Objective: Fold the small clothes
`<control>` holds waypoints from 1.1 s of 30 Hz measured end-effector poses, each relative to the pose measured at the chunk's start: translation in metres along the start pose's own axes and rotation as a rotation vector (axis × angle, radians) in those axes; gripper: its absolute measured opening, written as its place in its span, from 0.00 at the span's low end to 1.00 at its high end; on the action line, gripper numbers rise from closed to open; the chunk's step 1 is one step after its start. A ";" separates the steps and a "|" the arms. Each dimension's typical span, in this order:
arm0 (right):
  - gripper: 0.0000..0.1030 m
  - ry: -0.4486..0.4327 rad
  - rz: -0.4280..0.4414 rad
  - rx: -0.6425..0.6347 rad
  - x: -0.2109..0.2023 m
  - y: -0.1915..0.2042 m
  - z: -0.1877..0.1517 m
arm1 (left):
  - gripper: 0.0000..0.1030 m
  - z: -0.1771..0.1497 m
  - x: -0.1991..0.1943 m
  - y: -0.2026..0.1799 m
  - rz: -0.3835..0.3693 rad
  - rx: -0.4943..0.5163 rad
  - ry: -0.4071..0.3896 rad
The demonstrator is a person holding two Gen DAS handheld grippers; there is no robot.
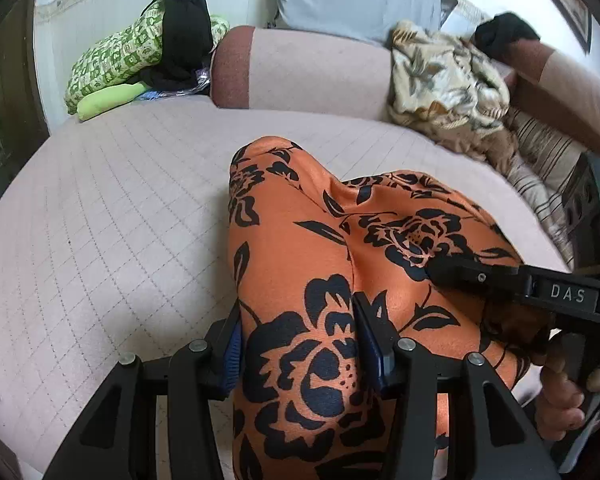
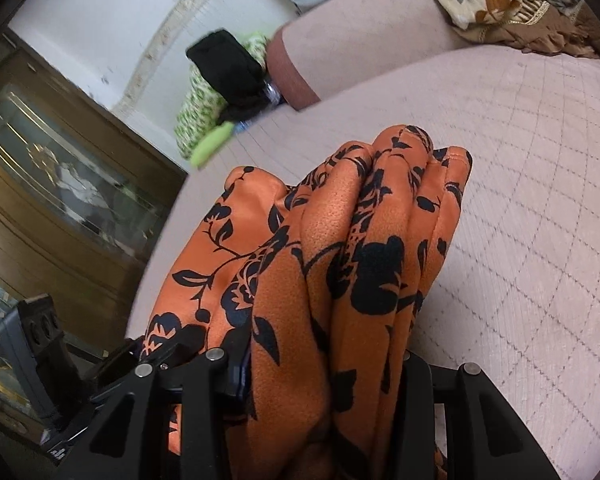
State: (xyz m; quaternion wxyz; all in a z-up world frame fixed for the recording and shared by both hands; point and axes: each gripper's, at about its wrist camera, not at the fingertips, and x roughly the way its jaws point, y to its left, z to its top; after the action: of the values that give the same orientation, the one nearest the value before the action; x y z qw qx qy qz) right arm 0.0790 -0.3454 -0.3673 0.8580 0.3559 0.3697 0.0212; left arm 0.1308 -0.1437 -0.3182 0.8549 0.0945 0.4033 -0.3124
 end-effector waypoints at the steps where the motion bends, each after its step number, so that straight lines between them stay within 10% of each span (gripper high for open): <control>1: 0.42 0.008 -0.002 0.004 0.005 -0.001 -0.001 | 0.50 -0.001 0.003 0.001 0.012 -0.002 0.009; 18: 0.57 0.123 0.010 0.082 0.051 -0.031 -0.005 | 0.76 -0.016 0.028 0.003 0.130 0.074 0.042; 29: 0.64 -0.146 -0.085 0.052 -0.040 -0.014 -0.011 | 0.80 0.003 -0.034 0.024 0.201 0.066 -0.043; 33: 0.33 -0.153 -0.010 0.050 -0.043 0.001 0.002 | 0.80 0.027 -0.019 0.024 0.244 0.058 -0.042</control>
State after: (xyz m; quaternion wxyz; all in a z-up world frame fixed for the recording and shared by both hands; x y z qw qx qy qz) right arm 0.0492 -0.3594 -0.3389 0.8747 0.3760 0.3051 -0.0195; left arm 0.1533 -0.1272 -0.2889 0.8916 0.1609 0.3619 -0.2197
